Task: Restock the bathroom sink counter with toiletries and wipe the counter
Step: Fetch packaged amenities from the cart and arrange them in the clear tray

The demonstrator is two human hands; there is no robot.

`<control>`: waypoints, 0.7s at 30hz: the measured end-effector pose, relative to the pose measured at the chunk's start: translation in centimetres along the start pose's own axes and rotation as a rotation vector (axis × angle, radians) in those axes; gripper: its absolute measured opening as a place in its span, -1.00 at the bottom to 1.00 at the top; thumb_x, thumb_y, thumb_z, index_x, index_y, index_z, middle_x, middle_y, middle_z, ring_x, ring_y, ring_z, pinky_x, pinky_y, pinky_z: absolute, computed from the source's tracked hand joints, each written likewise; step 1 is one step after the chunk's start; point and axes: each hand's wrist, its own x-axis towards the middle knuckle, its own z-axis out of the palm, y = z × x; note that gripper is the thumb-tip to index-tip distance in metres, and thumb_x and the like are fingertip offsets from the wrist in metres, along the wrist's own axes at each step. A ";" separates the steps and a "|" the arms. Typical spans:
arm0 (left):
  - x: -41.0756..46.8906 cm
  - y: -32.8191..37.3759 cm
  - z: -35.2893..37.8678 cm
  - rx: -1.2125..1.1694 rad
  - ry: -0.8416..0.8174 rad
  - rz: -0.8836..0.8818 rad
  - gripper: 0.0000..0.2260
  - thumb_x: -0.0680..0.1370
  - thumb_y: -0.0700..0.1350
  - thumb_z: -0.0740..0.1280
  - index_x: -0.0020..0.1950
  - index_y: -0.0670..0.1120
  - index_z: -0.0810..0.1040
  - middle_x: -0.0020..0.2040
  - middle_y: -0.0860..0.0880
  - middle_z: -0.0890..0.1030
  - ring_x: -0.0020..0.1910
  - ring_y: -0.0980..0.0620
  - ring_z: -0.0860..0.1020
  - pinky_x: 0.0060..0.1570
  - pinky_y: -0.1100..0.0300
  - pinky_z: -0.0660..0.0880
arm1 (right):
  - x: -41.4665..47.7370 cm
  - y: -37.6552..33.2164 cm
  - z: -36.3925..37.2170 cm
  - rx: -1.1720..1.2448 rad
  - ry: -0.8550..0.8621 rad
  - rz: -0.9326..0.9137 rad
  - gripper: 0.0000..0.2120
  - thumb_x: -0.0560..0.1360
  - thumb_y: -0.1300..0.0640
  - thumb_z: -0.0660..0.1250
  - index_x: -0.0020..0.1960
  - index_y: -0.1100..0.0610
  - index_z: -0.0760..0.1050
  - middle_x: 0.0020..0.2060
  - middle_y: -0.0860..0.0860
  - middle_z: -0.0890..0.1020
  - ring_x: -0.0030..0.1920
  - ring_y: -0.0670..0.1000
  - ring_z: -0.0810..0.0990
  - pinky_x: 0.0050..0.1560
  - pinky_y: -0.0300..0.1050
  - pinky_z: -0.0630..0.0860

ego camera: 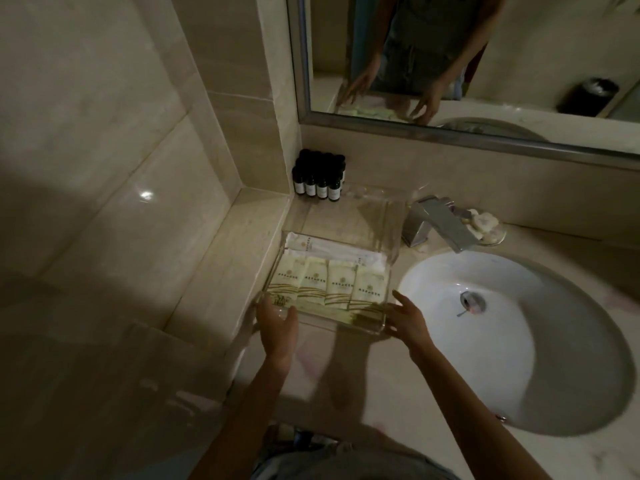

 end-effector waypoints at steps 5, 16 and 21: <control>0.0 0.9 0.0 -0.103 -0.072 -0.127 -0.44 0.55 -0.28 0.31 0.51 -0.20 0.20 0.39 -0.19 0.42 0.34 -0.15 0.43 0.16 0.22 0.37 | -0.1 0.5 1.0 -0.021 0.031 -0.019 -0.48 0.52 0.29 0.33 0.45 0.14 0.31 0.14 0.15 0.60 -0.10 0.12 0.64 -0.10 0.10 0.61; 0.4 1.9 -0.1 -0.190 -0.099 -0.145 -0.59 0.50 -0.37 0.25 0.35 -0.22 0.39 0.24 -0.17 0.54 0.18 -0.13 0.53 0.08 0.14 0.48 | -0.1 -0.1 0.5 -0.154 0.067 -0.143 -0.47 0.42 0.36 0.41 0.34 0.07 0.47 0.03 0.09 0.66 -0.21 0.07 0.67 -0.15 0.15 0.64; 0.4 2.6 0.1 -0.216 -0.119 -0.135 -0.62 0.50 -0.37 0.26 0.32 -0.21 0.44 0.24 -0.15 0.54 0.23 -0.15 0.51 0.22 0.00 0.47 | 0.6 -1.0 0.0 -0.161 0.046 -0.174 -0.49 0.42 0.31 0.44 0.34 0.08 0.47 0.04 0.10 0.66 -0.16 0.05 0.68 -0.10 0.18 0.64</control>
